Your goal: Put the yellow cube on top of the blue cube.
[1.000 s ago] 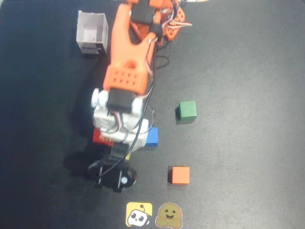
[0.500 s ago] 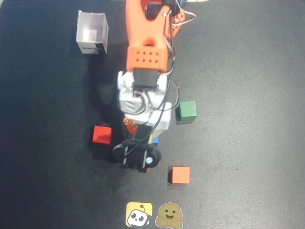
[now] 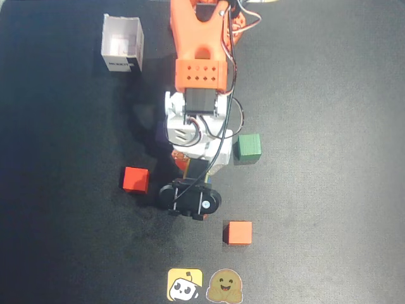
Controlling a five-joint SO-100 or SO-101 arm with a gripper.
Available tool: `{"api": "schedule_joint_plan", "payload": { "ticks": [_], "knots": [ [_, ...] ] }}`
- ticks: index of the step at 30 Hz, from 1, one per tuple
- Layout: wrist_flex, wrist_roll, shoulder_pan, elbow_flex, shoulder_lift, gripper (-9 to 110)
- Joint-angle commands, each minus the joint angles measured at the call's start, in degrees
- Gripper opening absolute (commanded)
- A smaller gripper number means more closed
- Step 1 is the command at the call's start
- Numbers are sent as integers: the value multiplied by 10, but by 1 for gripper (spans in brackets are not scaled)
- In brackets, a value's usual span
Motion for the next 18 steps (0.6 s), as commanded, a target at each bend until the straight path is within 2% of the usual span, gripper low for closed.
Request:
{"api": "schedule_joint_plan", "payload": {
  "ticks": [1,7,9,18],
  "knots": [
    [-12,4,1,5,35,6],
    [-25,4,1,20,38,6],
    [-29,3,1,20,37,13],
    [-35,4,1,20,37,15]
  ]
}}
